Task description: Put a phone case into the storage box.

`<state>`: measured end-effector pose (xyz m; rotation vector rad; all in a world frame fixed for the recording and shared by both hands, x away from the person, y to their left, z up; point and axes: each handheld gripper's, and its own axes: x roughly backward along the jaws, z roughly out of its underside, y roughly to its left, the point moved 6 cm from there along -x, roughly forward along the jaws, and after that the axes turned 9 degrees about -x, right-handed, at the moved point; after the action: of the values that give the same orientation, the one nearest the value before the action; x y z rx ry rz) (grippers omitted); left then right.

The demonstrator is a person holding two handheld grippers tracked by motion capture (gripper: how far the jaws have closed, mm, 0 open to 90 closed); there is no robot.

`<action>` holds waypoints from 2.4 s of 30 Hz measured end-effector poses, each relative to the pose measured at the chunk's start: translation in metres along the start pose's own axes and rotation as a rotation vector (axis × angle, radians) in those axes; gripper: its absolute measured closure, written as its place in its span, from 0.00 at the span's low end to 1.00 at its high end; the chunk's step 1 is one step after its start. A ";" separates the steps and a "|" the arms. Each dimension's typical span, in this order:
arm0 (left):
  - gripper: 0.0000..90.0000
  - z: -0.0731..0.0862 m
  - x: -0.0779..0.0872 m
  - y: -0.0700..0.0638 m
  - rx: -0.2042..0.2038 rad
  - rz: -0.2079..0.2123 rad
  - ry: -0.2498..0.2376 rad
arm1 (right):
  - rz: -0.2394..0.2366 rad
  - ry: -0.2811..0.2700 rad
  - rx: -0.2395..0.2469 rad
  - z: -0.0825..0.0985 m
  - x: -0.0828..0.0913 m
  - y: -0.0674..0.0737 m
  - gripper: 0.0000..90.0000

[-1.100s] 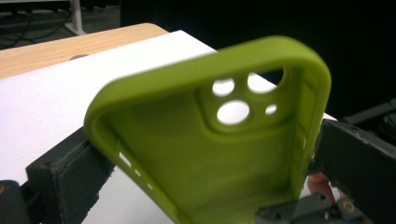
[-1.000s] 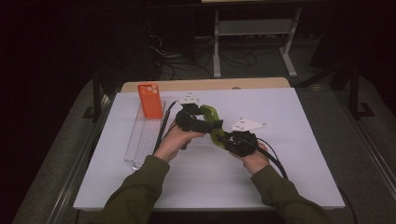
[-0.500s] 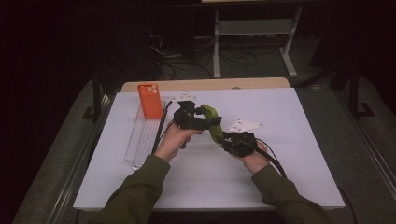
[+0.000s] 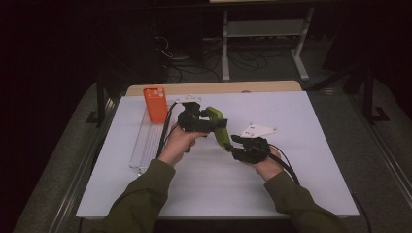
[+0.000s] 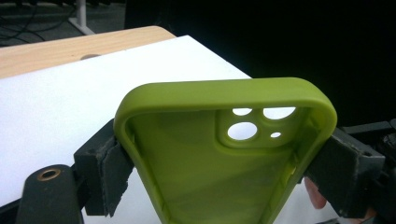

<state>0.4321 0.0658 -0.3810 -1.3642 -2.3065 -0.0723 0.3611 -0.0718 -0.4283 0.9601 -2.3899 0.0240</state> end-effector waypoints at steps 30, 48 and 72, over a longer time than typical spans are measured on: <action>0.18 -0.046 0.097 0.053 -0.032 -0.224 -0.048 | 0.078 0.121 -0.020 0.069 0.048 -0.036 0.00; 0.18 -0.041 0.135 0.102 -0.002 -0.472 -0.036 | 0.104 0.155 -0.004 0.083 0.052 -0.038 0.00; 0.17 0.003 0.123 0.147 0.110 -0.749 0.146 | 0.118 0.132 -0.016 0.080 0.054 -0.042 0.00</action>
<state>0.5054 0.2419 -0.3601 -0.3710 -2.5164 -0.2623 0.3171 -0.1549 -0.4758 0.7837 -2.3185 0.1087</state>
